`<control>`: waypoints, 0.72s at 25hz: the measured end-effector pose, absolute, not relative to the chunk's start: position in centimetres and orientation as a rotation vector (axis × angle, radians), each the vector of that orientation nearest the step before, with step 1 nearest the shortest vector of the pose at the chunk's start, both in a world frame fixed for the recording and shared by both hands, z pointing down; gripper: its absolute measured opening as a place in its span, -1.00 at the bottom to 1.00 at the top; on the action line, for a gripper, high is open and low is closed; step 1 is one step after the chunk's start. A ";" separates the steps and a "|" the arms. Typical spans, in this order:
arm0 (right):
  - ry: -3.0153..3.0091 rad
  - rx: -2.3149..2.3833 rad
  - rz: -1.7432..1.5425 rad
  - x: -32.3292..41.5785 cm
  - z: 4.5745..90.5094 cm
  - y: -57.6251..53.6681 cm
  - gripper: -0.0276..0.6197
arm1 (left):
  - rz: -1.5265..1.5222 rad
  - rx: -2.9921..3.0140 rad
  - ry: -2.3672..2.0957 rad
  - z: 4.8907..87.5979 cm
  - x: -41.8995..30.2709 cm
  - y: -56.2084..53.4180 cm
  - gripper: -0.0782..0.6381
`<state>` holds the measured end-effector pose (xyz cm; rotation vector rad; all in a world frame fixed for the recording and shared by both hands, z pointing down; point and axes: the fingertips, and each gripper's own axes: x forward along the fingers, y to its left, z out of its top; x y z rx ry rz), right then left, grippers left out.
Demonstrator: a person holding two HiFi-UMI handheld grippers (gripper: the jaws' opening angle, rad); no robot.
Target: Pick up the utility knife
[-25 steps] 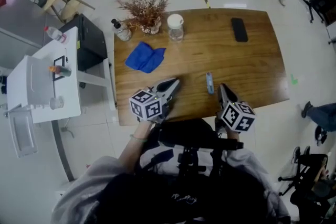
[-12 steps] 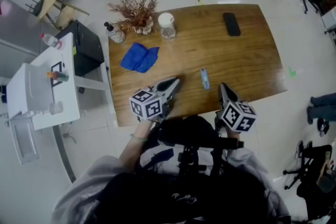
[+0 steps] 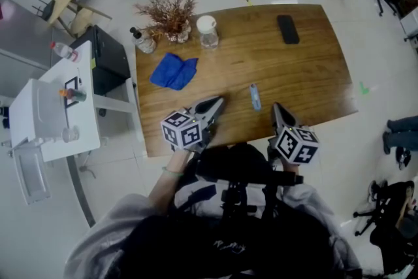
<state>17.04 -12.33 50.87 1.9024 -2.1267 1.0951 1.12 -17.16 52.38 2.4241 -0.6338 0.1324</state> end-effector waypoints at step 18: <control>-2.108 1.888 1.072 16.8 51.1 -12.2 -0.88 | 0.133 2.417 -0.633 52.4 1.0 -17.3 -0.76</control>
